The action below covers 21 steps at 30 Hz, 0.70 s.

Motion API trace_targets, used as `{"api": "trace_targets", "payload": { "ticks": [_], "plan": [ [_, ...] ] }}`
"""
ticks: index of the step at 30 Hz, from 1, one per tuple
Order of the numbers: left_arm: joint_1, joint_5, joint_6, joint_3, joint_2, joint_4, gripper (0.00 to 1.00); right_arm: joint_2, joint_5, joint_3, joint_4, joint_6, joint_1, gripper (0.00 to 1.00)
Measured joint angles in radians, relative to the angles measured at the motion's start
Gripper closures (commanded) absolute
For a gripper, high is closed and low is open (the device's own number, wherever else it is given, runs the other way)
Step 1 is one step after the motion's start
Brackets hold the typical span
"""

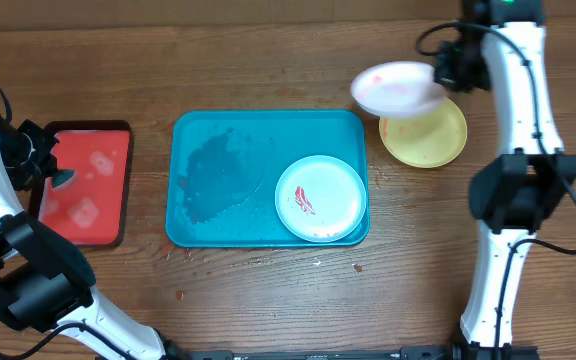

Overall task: Clean dirty plates on tray and stack at the side
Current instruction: 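Lower the white plate onto the yellow plate and release it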

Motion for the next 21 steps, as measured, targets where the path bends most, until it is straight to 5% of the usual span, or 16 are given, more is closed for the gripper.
{"api": "trace_targets", "payload": {
  "ticks": [7, 18, 19, 20, 21],
  "plan": [
    [0.000, 0.010, 0.000, 0.000, 0.000, 0.006, 0.96, 0.000, -0.045, -0.010, -0.055, -0.078, -0.126, 0.96],
    [0.000, 0.030, 0.016, 0.000, 0.000, 0.007, 0.96, 0.000, -0.082, -0.088, -0.030, -0.136, -0.122, 0.94],
    [0.000, 0.032, 0.016, 0.000, 0.000, 0.007, 0.96, 0.000, -0.075, -0.102, -0.023, -0.134, -0.122, 0.91],
    [0.000, 0.032, 0.016, 0.000, 0.000, 0.008, 0.96, 0.000, -0.068, -0.129, -0.007, -0.127, -0.122, 0.76],
    [0.000, 0.032, 0.018, 0.000, 0.000, 0.007, 0.96, 0.000, -0.065, -0.152, 0.003, -0.123, -0.122, 0.34]
  ]
}}
